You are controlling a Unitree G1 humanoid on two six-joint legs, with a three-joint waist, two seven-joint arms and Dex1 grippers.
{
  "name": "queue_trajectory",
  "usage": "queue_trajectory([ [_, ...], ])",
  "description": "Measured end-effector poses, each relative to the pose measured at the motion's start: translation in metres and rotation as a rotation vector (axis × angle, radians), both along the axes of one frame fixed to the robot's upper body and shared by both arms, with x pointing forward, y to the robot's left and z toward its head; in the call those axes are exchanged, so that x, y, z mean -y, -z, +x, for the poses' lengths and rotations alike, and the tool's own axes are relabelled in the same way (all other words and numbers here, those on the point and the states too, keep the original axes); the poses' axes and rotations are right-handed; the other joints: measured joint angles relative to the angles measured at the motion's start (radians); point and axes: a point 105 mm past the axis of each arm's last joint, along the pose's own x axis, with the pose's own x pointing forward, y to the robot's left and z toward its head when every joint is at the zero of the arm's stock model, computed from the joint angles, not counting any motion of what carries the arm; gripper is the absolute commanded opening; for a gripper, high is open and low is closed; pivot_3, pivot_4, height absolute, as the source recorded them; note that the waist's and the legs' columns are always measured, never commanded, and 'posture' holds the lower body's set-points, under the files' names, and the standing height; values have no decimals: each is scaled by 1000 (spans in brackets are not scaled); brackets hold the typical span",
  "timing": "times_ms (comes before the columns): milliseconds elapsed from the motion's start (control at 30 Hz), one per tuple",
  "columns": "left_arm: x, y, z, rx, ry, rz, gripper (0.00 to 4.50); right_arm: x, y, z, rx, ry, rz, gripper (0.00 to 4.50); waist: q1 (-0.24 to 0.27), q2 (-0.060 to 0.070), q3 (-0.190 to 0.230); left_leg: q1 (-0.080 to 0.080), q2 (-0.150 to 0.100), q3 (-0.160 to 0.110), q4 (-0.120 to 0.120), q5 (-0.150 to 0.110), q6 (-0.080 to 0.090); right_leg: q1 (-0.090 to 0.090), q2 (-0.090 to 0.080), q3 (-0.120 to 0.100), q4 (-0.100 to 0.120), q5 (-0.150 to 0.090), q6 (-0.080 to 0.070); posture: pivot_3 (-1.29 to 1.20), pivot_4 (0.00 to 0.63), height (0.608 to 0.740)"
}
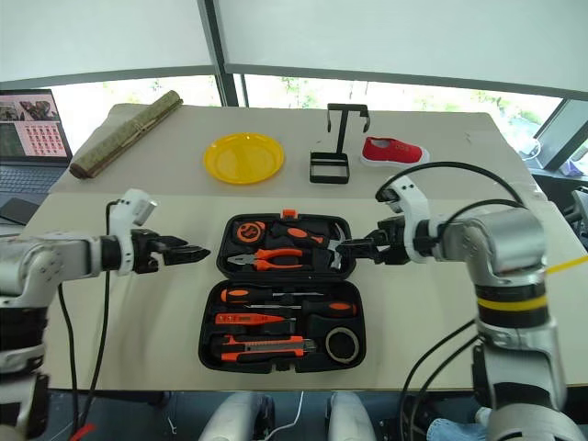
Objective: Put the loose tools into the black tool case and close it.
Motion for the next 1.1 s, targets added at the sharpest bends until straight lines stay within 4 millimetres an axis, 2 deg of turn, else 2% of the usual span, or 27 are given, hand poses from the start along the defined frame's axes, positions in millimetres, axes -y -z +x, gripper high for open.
queue_trajectory([
  [133,2,5,5,-20,-27,54,4500,11,14,8,-37,91,-61,4489,-3,0,0,0,0,0,-1,0,-1,0,0,0,-2,0,0,0,150,740],
  [267,4,13,6,-35,-48,60,4500,9,23,11,-56,118,-86,3398,-10,0,0,-1,0,0,-1,0,-1,-1,0,0,-2,0,0,0,150,740],
  [367,5,14,6,-28,-53,67,3723,8,26,10,-66,119,-108,2330,-16,0,0,0,0,0,-1,0,-1,0,0,0,-2,0,0,0,150,740],
  [400,7,14,5,-26,-49,66,3259,7,28,8,-69,112,-112,1918,-17,0,0,0,0,0,-1,0,0,0,0,0,-2,0,0,0,150,740],
  [467,11,14,5,-28,-38,59,2660,3,28,7,-72,99,-108,1385,-16,0,0,0,0,0,-1,0,0,1,0,0,-2,0,0,0,150,740],
  [500,12,15,4,-30,-34,57,2145,2,28,7,-73,95,-106,882,-16,0,0,0,0,0,0,0,0,1,0,0,-2,0,0,0,150,740],
  [600,17,15,4,-29,-17,46,1283,-2,28,6,-75,87,-97,82,-14,0,0,3,0,0,0,0,0,3,-1,0,-2,0,0,0,150,740],
  [633,19,15,4,-30,-10,40,777,-2,28,7,-76,90,-93,0,-13,0,0,5,0,0,0,0,0,4,-1,0,-3,0,0,0,150,740],
  [733,19,15,3,-36,-11,24,11,-3,29,8,-84,102,-75,0,-13,0,0,8,0,0,-1,0,-1,5,-1,1,-2,0,0,0,150,740],
  [967,12,15,7,3,-76,-94,11,-7,27,10,2,93,32,0,-21,0,0,7,1,0,-1,3,-2,2,0,2,0,1,-3,0,150,740],
  [1033,9,12,8,66,-88,-154,11,-8,21,13,95,67,48,0,-21,0,0,4,1,0,-1,4,-3,-1,0,2,0,1,-3,0,150,740],
  [1100,4,5,5,213,-60,-198,11,-8,6,16,263,22,68,0,-23,0,0,1,1,0,-2,4,-3,-3,0,2,-1,2,-3,0,150,740],
])
